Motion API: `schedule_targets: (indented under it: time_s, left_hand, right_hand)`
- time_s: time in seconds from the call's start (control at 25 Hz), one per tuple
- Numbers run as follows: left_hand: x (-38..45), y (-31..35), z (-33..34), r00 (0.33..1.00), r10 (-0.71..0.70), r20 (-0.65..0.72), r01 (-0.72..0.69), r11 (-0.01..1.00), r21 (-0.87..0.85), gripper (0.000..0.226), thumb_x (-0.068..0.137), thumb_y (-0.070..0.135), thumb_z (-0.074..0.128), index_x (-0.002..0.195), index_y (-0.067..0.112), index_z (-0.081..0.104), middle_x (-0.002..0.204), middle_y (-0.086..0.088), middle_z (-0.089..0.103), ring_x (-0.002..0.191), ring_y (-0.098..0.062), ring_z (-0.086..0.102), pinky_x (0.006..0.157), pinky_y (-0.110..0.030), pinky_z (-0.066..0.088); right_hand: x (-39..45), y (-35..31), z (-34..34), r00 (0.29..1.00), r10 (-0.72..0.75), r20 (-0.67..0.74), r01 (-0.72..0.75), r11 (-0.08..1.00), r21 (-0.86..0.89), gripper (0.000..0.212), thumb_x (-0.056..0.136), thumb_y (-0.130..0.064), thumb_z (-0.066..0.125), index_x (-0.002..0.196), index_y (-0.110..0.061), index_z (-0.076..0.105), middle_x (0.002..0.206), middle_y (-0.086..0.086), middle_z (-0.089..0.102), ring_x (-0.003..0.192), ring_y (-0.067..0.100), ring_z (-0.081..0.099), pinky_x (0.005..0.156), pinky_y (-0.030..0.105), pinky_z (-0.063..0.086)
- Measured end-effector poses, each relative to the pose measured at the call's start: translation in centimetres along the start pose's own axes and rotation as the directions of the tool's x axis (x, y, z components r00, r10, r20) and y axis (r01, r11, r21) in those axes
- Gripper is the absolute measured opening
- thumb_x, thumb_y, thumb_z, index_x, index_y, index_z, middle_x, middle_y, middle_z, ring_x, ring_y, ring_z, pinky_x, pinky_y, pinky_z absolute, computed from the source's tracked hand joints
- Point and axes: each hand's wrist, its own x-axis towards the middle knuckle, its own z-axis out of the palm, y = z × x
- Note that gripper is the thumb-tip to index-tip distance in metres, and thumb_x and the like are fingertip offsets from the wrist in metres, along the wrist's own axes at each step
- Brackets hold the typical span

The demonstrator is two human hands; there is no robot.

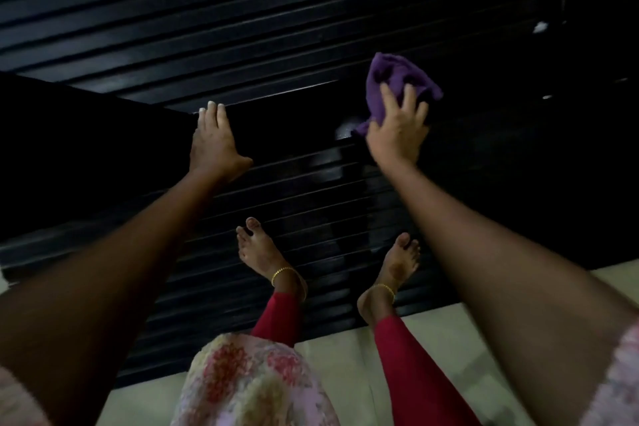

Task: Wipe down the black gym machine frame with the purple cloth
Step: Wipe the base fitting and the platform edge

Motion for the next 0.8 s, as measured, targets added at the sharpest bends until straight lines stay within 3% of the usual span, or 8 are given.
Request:
schedule_targets:
  time_s: [0.08, 0.2, 0.24, 0.32, 0.4, 0.52, 0.64, 0.8]
  left_hand:
    - [-1.2, 0.9, 0.2, 0.999, -0.033, -0.041, 0.023, 0.977, -0.211, 0.080, 0.085, 0.026, 0.071, 0.147, 0.003, 0.026, 0.158, -0.012, 0.014, 0.145, -0.026, 0.015, 0.115, -0.033, 0.023]
    - [-4.4, 3.2, 1.2, 0.993, -0.086, -0.082, 0.025, 0.824, -0.566, 0.039, 0.094, 0.028, 0.059, 0.125, 0.004, 0.056, 0.127, -0.012, 0.055, 0.116, -0.022, 0.053, 0.089, -0.022, 0.043]
    - [-5.7, 4.0, 1.4, 0.989, -0.142, -0.032, 0.079, 0.709, -0.701, 0.033, 0.095, 0.031, 0.056, 0.116, 0.006, 0.061, 0.116, -0.010, 0.061, 0.103, -0.019, 0.059, 0.079, -0.020, 0.045]
    - [-8.6, 6.1, 1.1, 0.942, -0.206, 0.264, 0.313, 0.269, -0.911, 0.034, 0.097, 0.044, 0.046, 0.100, 0.014, 0.062, 0.097, -0.004, 0.066, 0.078, -0.013, 0.060, 0.064, -0.019, 0.045]
    - [-11.3, 7.3, 1.0, 0.898, -0.092, 0.429, 0.426, -0.051, -0.903, 0.040, 0.097, 0.053, 0.037, 0.097, 0.020, 0.060, 0.076, 0.005, 0.068, 0.063, -0.009, 0.059, 0.056, -0.020, 0.045]
    - [-15.2, 8.5, 1.7, 0.939, 0.000, 0.345, 0.343, -0.109, -0.933, 0.039, 0.098, 0.045, 0.039, 0.120, 0.020, 0.060, 0.103, -0.001, 0.071, 0.087, -0.012, 0.067, 0.072, -0.025, 0.054]
    - [-19.2, 9.1, 1.2, 0.926, -0.113, 0.360, 0.350, -0.098, -0.931, 0.030, 0.095, 0.038, 0.051, 0.113, 0.017, 0.063, 0.109, -0.013, 0.068, 0.087, -0.019, 0.066, 0.072, -0.031, 0.052]
    - [-23.4, 9.3, 0.1, 0.895, -0.194, 0.402, 0.363, -0.210, -0.908, 0.020, 0.091, 0.030, 0.053, 0.093, 0.016, 0.067, 0.094, -0.008, 0.069, 0.081, -0.022, 0.065, 0.072, -0.036, 0.053]
  right_hand:
    - [-1.5, -3.0, 0.8, 0.999, -0.033, 0.042, 0.028, 0.994, 0.105, 0.061, 0.085, -0.025, 0.062, 0.142, -0.031, 0.040, 0.153, 0.004, 0.025, 0.132, 0.034, 0.029, 0.102, 0.044, 0.035]
    - [-2.3, -5.0, 1.3, 0.916, -0.311, 0.255, 0.263, 0.943, 0.205, 0.059, 0.080, -0.027, 0.069, 0.136, -0.027, 0.049, 0.144, 0.005, 0.036, 0.125, 0.033, 0.035, 0.104, 0.033, 0.031]
    - [-2.8, -5.3, 1.1, 0.863, -0.393, 0.318, 0.327, 0.914, 0.240, 0.057, 0.079, -0.027, 0.069, 0.134, -0.027, 0.052, 0.141, 0.005, 0.040, 0.124, 0.032, 0.038, 0.103, 0.031, 0.030]
    - [-4.5, -5.6, 0.1, 0.801, -0.494, 0.338, 0.419, 0.866, 0.274, 0.055, 0.079, -0.025, 0.069, 0.132, -0.026, 0.054, 0.137, 0.005, 0.044, 0.122, 0.031, 0.041, 0.101, 0.032, 0.034]
    - [-7.1, -5.3, -1.9, 0.770, -0.556, 0.314, 0.486, 0.829, 0.277, 0.057, 0.078, -0.021, 0.068, 0.133, -0.025, 0.051, 0.136, 0.004, 0.044, 0.121, 0.031, 0.040, 0.100, 0.039, 0.039]
    - [-10.4, -3.7, -5.9, 0.629, -0.688, 0.363, 0.592, 0.726, 0.349, 0.068, 0.075, -0.014, 0.069, 0.137, -0.020, 0.042, 0.137, 0.006, 0.040, 0.121, 0.030, 0.041, 0.099, 0.044, 0.042]
    - [-12.6, -2.1, -9.9, 0.586, -0.713, 0.385, 0.433, 0.677, 0.596, 0.077, 0.073, -0.009, 0.074, 0.138, -0.011, 0.032, 0.138, 0.013, 0.033, 0.118, 0.022, 0.041, 0.093, 0.036, 0.045]
    - [-13.8, -1.5, -12.7, 0.829, -0.343, 0.442, -0.107, 0.679, 0.726, 0.079, 0.079, -0.017, 0.075, 0.142, -0.012, 0.027, 0.141, 0.009, 0.029, 0.109, 0.013, 0.041, 0.083, 0.012, 0.043]
